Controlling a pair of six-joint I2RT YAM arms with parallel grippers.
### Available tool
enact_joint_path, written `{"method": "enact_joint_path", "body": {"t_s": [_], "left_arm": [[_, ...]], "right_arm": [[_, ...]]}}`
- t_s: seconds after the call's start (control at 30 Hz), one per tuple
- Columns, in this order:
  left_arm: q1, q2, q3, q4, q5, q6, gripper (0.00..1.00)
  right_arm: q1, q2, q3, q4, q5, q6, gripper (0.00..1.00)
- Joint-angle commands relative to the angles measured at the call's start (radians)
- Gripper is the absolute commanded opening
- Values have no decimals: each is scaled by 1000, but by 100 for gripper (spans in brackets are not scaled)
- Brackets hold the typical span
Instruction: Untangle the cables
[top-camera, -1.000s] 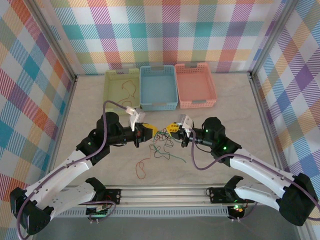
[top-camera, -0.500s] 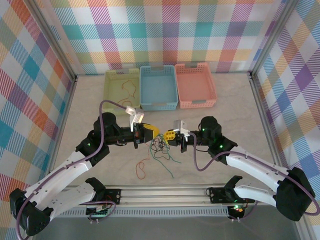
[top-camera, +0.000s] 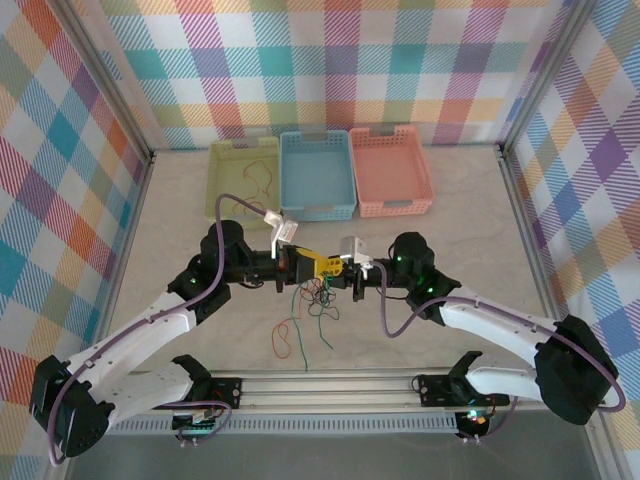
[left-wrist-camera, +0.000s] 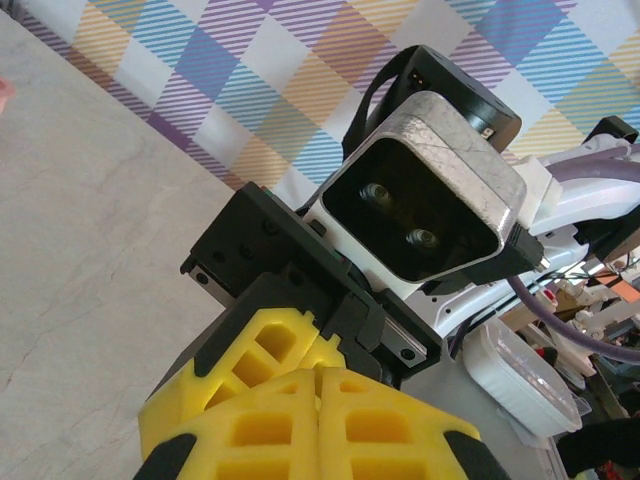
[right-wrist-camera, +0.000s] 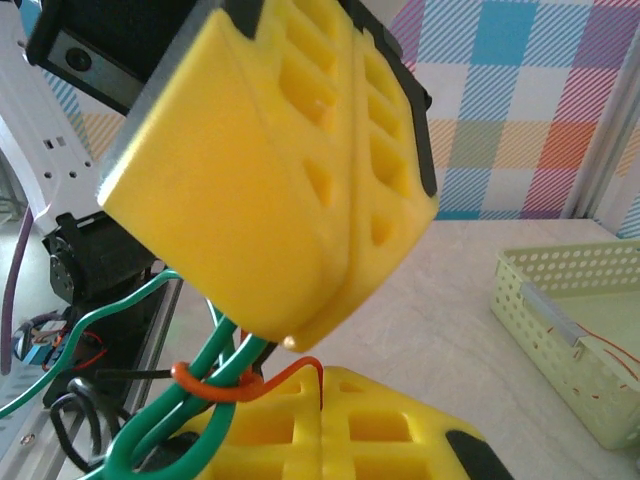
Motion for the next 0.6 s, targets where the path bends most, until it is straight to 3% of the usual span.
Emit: {"method": "enact_joint_path", "body": {"t_s": [0.0,0.2,0.3,0.37,0.47,0.57], "left_arm": [[-13,1,-18,-7,-16,3,0],[-13,-38,-48,-6,-38,2,0],[-13,-57,-31,-22,-96,-8,0],[-13,-77,-11,-41,-133,-10,0],[-13,-112,5,-84,-188,3,0],[-13,-148,-9,-91,-261,3,0]], "right_arm": [[11,-46,-15,151,26,50,0],[7,-103,-28,76,185,74,0],[8,-113,7,-67,171,14,39],[8,-142,26,-143,194,-5,51],[6,-207,33,-219,333,-16,58],[2,-282,33,-273,376,-18,55]]}}
